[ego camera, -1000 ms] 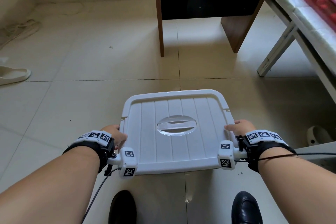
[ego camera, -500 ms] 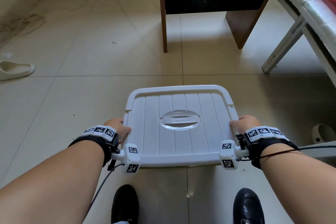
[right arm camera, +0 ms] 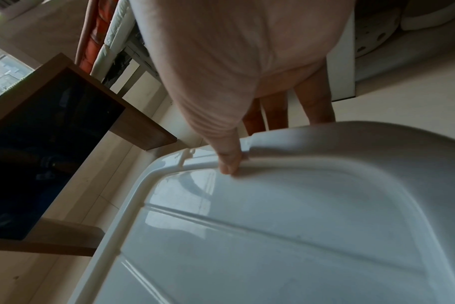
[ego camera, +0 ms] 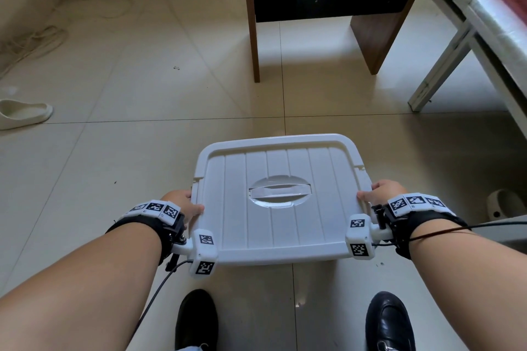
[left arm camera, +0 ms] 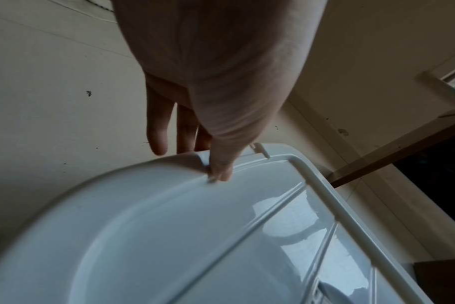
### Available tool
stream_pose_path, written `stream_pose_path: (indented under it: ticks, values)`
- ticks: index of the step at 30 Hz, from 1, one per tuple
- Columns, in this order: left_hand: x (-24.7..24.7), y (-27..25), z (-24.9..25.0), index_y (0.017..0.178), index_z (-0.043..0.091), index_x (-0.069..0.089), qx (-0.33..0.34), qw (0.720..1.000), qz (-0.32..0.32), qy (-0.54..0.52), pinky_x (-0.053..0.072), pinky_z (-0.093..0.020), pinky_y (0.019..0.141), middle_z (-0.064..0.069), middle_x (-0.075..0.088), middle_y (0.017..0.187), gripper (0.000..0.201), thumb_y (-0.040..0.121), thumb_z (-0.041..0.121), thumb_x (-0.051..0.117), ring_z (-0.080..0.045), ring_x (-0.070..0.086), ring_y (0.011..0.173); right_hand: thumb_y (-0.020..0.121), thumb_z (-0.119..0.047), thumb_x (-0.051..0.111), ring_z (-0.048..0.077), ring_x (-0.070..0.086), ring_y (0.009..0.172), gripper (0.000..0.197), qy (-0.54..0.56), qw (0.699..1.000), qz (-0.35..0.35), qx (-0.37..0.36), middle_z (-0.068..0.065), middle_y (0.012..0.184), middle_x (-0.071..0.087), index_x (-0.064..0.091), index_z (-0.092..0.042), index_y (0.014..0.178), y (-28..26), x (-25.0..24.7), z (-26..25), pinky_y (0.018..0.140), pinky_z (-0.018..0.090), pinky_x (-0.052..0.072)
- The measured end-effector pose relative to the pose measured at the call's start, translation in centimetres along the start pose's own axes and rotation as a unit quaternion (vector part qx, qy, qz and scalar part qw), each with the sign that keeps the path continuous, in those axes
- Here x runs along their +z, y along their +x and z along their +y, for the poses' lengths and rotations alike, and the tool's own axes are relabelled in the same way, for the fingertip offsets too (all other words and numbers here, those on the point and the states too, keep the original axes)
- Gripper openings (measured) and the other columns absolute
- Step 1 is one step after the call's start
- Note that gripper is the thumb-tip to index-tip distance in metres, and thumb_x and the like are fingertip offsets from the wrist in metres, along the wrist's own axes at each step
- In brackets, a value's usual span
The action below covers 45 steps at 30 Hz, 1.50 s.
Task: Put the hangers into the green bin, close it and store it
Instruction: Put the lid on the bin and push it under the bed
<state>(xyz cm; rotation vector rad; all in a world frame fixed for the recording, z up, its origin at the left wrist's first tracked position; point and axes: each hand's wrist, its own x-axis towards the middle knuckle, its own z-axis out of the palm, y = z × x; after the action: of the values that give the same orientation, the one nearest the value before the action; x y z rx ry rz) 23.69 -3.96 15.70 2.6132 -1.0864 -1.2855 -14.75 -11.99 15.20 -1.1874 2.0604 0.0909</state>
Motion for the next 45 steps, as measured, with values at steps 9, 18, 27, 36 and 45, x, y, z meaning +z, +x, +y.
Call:
stream_pose_path:
  ticks: [9,18,27,36,45]
  values:
    - [0.0,-0.7,0.6,0.136,0.016,0.049,0.028,0.994,0.016,0.107,0.047,-0.030,0.080,-0.010,0.066,0.121,0.046,0.091,0.022,0.059,-0.029,0.064,0.096,0.091,-0.029,0.056,0.034,0.061,0.103,0.045,0.062,0.996,0.048,-0.039,0.015,0.113,0.065,0.049,-0.013,0.133,0.1,1.3,0.7,0.092,0.039,0.046]
    - [-0.2,-0.6,0.3,0.152,0.035,0.011,0.048,0.995,0.021,0.087,0.048,-0.030,0.081,-0.011,0.064,0.127,0.077,0.092,0.021,0.058,-0.031,0.064,0.098,0.098,-0.028,0.039,0.038,0.057,0.115,0.061,-0.062,0.992,0.049,-0.100,0.019,0.134,0.056,0.011,-0.036,0.152,0.0,2.3,0.6,0.096,0.036,0.044]
    - [-0.3,-0.4,0.4,0.153,0.021,0.013,-0.015,0.995,0.021,0.100,0.042,-0.038,0.099,-0.016,0.042,0.149,0.073,0.093,0.032,0.053,-0.036,0.052,0.125,0.095,-0.034,0.041,0.042,0.042,0.121,0.052,0.003,0.997,0.074,-0.033,0.020,0.134,0.036,0.030,-0.046,0.144,1.3,2.2,1.0,0.111,0.041,0.029]
    - [-0.5,-0.1,0.5,0.127,0.001,0.054,-0.050,0.994,0.009,0.099,0.052,-0.039,0.091,-0.018,0.063,0.122,0.050,0.091,0.036,0.057,-0.034,0.062,0.104,0.093,-0.022,0.053,0.037,0.044,0.131,0.071,0.087,0.996,0.012,0.009,0.016,0.150,0.038,0.015,-0.016,0.153,2.4,1.5,0.3,0.106,0.039,0.035]
    - [-0.6,0.3,0.2,0.096,0.012,0.068,-0.016,0.995,0.026,0.097,0.044,-0.030,0.071,-0.005,0.065,0.081,0.024,0.088,0.034,0.062,-0.025,0.058,0.074,0.085,-0.035,0.060,0.038,0.062,0.101,0.047,0.070,0.997,0.033,0.023,0.024,0.106,0.067,0.063,0.004,0.111,3.0,2.0,0.7,0.087,0.041,0.051]
